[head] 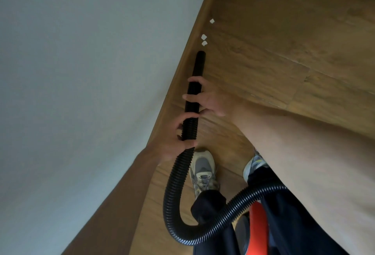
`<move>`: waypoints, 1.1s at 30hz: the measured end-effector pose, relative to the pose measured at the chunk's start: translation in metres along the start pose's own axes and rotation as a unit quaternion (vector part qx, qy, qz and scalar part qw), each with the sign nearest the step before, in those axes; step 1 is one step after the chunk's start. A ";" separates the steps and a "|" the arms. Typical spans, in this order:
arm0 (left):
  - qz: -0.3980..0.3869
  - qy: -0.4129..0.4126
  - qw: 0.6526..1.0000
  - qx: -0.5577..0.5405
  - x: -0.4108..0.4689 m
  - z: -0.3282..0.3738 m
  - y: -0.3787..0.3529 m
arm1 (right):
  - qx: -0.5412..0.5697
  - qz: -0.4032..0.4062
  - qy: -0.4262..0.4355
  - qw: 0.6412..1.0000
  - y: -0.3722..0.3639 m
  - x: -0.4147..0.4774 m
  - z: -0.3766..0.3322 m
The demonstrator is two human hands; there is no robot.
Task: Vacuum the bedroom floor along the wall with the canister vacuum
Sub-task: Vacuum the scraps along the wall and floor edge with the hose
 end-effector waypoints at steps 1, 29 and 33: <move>0.003 0.001 1.000 -0.003 0.001 0.001 -0.001 | 0.001 -0.005 0.000 1.000 0.001 0.001 -0.001; -0.054 0.063 0.992 -0.098 0.037 0.050 -0.032 | 0.004 -0.066 -0.001 0.998 0.071 0.023 -0.018; -0.076 0.078 0.988 -0.113 0.036 0.054 -0.031 | -0.011 -0.066 -0.014 0.998 0.072 0.022 -0.020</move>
Point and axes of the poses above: each hand's wrist, its own x-axis towards the middle knuckle, its own y-axis out of the back of the hand, z = x × y, the point moved 5 cm from there along x, towards the middle knuckle, and after that the axes turned 10 degrees about z, right-handed, at the moved point
